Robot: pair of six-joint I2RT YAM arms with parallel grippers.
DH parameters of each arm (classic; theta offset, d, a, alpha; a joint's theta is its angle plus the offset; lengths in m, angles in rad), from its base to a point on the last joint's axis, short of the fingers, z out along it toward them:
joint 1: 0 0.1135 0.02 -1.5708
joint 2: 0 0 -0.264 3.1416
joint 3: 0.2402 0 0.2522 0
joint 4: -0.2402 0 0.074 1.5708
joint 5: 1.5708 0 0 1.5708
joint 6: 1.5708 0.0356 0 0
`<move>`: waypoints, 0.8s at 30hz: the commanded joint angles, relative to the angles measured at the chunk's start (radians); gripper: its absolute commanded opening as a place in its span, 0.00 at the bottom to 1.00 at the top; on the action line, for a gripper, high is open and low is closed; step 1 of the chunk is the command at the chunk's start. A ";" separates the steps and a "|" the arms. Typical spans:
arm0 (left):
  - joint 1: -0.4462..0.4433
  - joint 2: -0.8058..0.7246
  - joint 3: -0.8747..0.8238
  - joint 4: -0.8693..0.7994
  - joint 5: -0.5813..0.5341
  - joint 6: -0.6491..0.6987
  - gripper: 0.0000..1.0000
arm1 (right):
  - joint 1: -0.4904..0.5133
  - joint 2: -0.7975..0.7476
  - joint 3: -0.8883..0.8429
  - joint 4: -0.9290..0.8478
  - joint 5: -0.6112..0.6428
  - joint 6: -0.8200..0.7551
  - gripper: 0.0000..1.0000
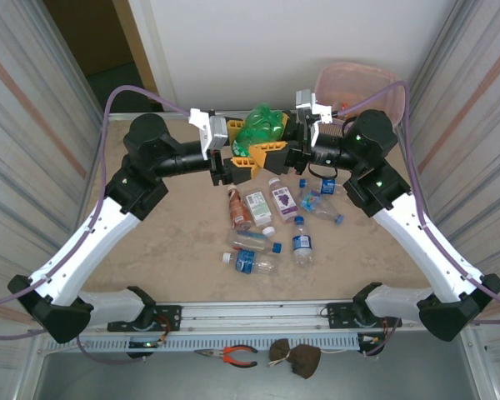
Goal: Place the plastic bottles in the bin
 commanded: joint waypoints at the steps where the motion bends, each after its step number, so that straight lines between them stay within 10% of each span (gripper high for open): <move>1: -0.007 -0.044 -0.014 0.057 -0.034 0.003 0.70 | 0.010 -0.015 0.030 0.008 0.029 -0.029 0.56; 13: -0.008 -0.106 -0.061 0.010 -0.108 0.035 0.74 | -0.042 -0.016 0.081 -0.165 0.153 -0.135 0.55; 24: -0.004 -0.163 -0.098 -0.036 -0.153 0.051 0.75 | -0.340 0.059 0.205 -0.364 0.277 -0.086 0.50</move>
